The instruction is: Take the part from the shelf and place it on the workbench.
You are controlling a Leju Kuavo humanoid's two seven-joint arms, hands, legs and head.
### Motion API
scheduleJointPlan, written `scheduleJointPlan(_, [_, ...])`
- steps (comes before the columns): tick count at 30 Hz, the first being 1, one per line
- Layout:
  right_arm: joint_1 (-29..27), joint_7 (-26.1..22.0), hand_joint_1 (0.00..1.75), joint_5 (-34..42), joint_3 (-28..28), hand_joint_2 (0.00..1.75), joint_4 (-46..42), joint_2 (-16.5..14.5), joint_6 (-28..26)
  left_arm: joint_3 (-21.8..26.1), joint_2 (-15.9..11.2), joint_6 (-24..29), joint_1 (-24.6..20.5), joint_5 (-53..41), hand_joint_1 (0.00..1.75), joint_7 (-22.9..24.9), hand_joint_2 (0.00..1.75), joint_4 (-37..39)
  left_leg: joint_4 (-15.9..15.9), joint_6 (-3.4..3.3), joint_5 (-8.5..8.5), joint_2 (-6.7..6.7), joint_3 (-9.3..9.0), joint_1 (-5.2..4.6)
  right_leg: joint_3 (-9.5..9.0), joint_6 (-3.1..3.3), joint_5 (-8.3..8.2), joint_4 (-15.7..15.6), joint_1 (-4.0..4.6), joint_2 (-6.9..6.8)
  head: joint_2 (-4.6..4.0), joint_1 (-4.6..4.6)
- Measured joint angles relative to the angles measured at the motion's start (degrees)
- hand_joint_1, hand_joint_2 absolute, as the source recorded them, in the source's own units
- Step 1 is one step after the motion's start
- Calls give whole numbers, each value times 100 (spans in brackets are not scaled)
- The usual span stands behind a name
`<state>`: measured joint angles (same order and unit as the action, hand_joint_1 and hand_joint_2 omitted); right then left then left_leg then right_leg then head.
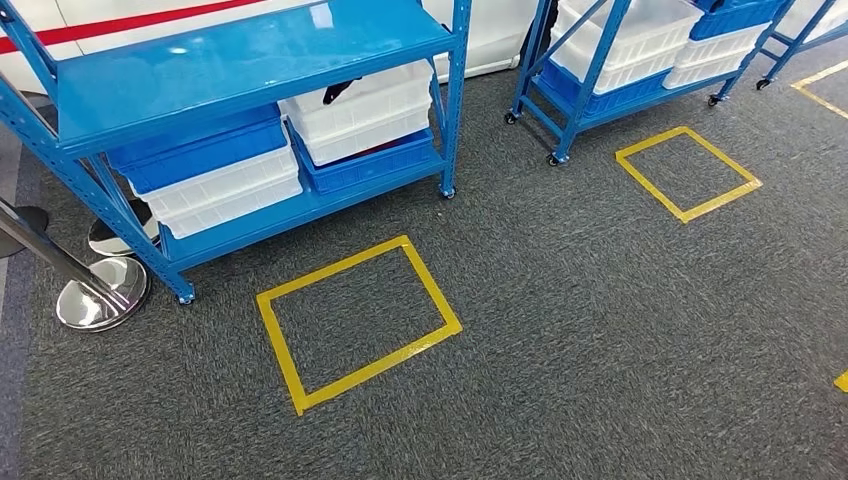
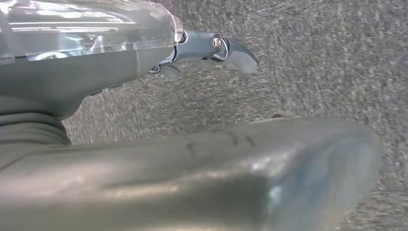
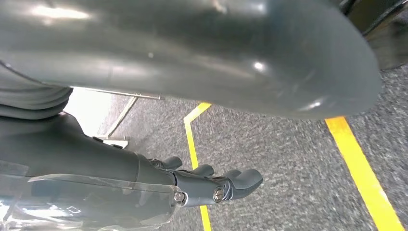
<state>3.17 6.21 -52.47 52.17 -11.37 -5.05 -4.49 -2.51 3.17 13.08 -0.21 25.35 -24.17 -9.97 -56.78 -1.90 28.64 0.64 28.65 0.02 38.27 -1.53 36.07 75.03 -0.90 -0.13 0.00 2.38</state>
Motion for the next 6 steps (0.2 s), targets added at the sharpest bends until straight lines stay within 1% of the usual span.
scheduleJointPlan(1, [-10, 0, 0, -4, 0, 0, 0, 3, 7, 0, 2, 1, 8, 1, 0, 3, 0, 0, 0, 12, 69, 20, -88, 6, 150, -11, 68, 32, -2, 0, 0, 0])
scheduleJointPlan(2, [-22, 0, 0, -7, 0, 0, 0, 9, 13, 0, 7, 2, 16, 2, 0, 6, 0, 0, 0, 29, 147, 37, -192, 14, 219, -17, 24, -112, -2, 0, 0, 0])
scheduleJointPlan(3, [-33, 0, 0, -9, 0, 0, 0, 16, 16, 0, 13, 4, 22, 3, 0, 9, 0, 0, 1, 48, 231, 49, -299, 22, 223, -14, -172, -402, -2, 0, 0, 0])
scheduleJointPlan(4, [-53, 0, 0, -11, 0, 0, 1, 23, 19, 0, 19, 9, 27, 4, 0, 12, 0, 2, 2, 72, 319, 55, -396, 23, 210, -4, -549, -773, -1, -1, 0, -1])
scheduleJointPlan(5, [-65, -2, 0, -11, 0, 0, 2, 28, 22, 0, 24, 14, 24, 5, 0, 16, 0, 4, 11, 100, 406, 59, -481, 18, 189, 22, -915, -1086, 9, -4, 0, -1])
scheduleJointPlan(6, [-73, -3, 0, -11, 0, 0, 3, 30, 24, 0, 25, 16, 24, 6, 0, 18, 0, 5, 14, 114, 450, 60, -521, 15, 180, 37, -1153, -1263, 12, -5, 0, -1])
